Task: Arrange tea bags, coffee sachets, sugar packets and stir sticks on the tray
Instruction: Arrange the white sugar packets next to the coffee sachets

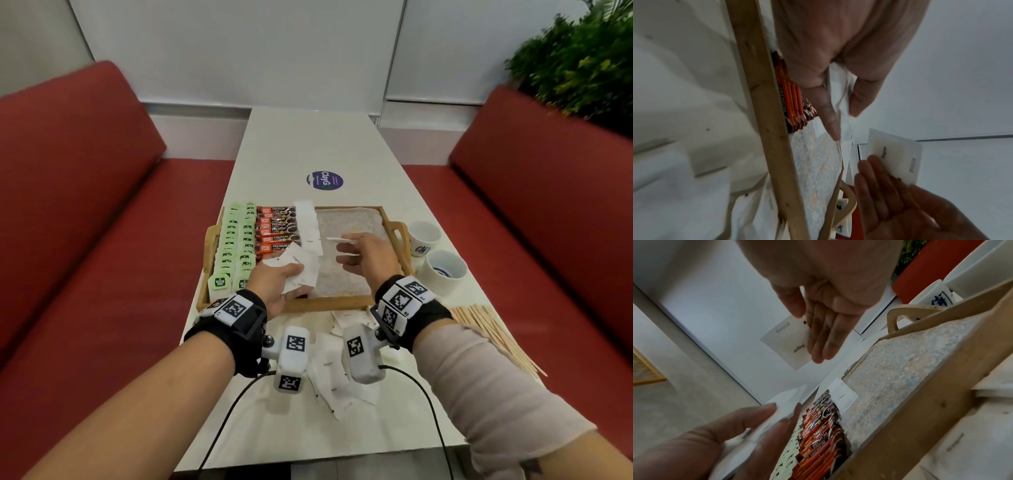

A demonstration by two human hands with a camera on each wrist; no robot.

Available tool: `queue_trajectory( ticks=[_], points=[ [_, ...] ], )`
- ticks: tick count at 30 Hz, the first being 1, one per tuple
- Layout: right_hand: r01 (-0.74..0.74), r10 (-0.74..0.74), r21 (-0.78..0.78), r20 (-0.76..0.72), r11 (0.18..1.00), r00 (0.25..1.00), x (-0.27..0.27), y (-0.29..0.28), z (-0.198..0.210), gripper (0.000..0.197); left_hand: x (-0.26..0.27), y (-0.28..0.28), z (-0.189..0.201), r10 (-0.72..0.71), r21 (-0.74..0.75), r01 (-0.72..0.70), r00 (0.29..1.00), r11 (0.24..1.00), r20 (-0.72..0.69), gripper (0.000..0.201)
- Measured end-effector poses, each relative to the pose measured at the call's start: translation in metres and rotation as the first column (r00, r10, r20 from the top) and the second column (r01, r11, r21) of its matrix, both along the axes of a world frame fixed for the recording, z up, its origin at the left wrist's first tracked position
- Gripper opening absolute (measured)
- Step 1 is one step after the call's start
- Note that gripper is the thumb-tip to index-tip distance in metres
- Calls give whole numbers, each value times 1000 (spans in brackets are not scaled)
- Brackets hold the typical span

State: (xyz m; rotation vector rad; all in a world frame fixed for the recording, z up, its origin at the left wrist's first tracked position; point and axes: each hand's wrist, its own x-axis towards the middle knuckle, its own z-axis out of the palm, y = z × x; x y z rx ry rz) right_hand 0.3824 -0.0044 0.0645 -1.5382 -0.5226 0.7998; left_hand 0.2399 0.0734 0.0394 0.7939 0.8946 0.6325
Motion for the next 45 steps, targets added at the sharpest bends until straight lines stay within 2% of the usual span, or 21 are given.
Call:
queue_trajectory(
  ticks=[3,6,8,10,15,17,22,28,31,33,35,39,41,45],
  points=[
    [12,-13,-16,-40,1000,999,9,11,-5,23,4,17,2,35,22,-35,999,999,4,28],
    [13,-2,-82,127,997,992,18,26,-16,11,11,35,1,68,21,-68,998,997,18,33],
    [38,-7,-142,207,989,978,23,37,-25,15,16,44,0,77,19,-78,996,997,33,26],
    [64,-32,-156,197,986,980,25,46,-30,16,22,53,-2,91,25,-93,994,995,52,27],
    [39,-5,-247,139,968,990,30,70,-47,43,31,66,-13,168,30,-171,981,985,97,36],
    [33,1,-297,114,954,993,30,80,-54,40,32,69,-17,181,36,-186,978,982,104,36],
    [40,-14,-377,71,925,997,27,97,-64,15,35,79,-22,188,39,-193,976,980,110,34],
    [52,-65,-420,-15,906,998,28,114,-68,17,32,91,-24,215,16,-219,968,976,130,41],
    [39,3,-471,87,881,996,31,119,-71,9,30,96,-25,220,13,-223,966,975,137,47],
    [58,13,-498,138,865,990,33,121,-72,23,29,100,-25,222,11,-225,966,974,133,47],
    [48,30,-513,143,857,989,34,123,-71,27,28,101,-25,225,6,-228,966,974,129,46],
    [-18,52,-541,48,841,997,32,124,-68,15,28,103,-25,231,3,-233,965,972,126,44],
    [-34,59,-559,27,829,998,34,125,-69,19,27,104,-26,233,2,-235,965,972,121,44],
    [-71,161,-586,103,807,981,38,128,-71,23,25,105,-26,229,-2,-231,965,973,126,44]
  ],
)
